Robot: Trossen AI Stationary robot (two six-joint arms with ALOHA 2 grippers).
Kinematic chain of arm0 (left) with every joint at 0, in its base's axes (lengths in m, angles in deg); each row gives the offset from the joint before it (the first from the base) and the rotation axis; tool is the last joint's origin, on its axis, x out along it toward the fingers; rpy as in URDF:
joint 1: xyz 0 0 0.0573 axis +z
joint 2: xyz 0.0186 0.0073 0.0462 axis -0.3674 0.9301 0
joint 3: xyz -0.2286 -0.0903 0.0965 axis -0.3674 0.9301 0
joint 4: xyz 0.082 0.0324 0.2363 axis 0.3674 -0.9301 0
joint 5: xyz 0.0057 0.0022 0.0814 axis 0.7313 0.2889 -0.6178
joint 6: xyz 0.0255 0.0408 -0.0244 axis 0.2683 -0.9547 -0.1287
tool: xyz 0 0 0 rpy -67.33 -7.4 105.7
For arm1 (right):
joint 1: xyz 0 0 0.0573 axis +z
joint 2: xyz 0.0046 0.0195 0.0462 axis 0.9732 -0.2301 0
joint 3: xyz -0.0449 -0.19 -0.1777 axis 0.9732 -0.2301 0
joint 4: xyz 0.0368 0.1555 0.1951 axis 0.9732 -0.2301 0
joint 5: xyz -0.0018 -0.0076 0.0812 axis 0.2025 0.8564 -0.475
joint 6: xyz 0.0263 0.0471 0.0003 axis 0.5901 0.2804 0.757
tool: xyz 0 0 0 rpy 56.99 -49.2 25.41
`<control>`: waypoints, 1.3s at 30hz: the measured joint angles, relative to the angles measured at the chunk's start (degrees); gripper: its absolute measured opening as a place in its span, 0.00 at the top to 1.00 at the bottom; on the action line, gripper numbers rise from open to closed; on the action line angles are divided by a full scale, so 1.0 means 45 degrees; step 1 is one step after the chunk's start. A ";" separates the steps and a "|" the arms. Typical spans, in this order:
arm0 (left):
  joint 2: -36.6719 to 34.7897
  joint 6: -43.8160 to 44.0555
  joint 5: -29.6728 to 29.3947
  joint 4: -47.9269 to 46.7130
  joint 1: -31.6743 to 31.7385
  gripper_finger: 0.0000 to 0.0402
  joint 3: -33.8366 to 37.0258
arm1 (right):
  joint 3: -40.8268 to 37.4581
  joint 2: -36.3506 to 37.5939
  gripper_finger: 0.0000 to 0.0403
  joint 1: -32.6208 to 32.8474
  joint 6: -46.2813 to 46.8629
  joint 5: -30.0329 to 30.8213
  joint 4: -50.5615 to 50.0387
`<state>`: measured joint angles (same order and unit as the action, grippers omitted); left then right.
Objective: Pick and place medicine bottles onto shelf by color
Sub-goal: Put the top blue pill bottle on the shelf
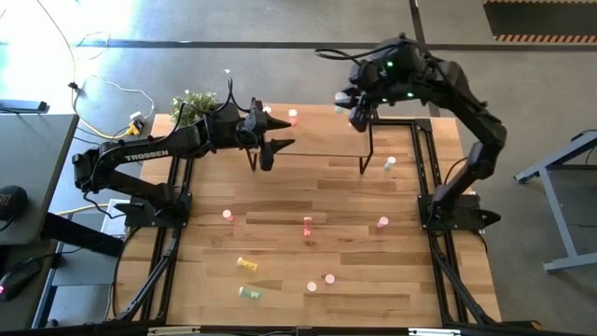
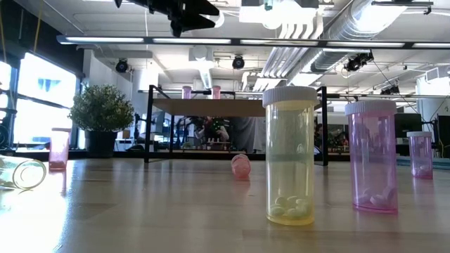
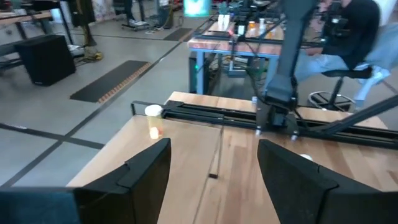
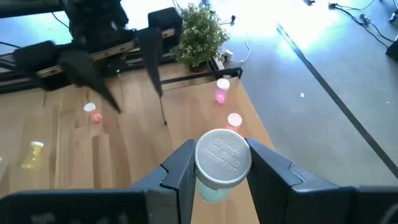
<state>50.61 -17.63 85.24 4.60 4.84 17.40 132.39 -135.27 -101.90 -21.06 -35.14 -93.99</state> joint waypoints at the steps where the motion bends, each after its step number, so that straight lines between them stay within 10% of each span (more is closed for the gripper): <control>1: 0.0000 0.0005 -0.0085 0.0000 0.0000 0.43 0.0000 | -0.0283 0.0210 0.73 -0.0065 0.0046 -0.0007 -0.0041; 19: 0.0000 0.0001 -0.0558 0.0000 0.0000 0.43 -0.0005 | -1.2060 0.3797 0.73 -0.0338 0.1522 -0.0137 1.1032; 39: 0.0010 0.0005 -0.0866 0.0000 0.0000 0.43 -0.0015 | -1.2978 0.1358 0.73 -0.1549 -0.0445 -0.0004 1.2809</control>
<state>50.66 -17.61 81.34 4.60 4.84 17.34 73.99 -129.16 -108.88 -23.07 -35.16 -36.35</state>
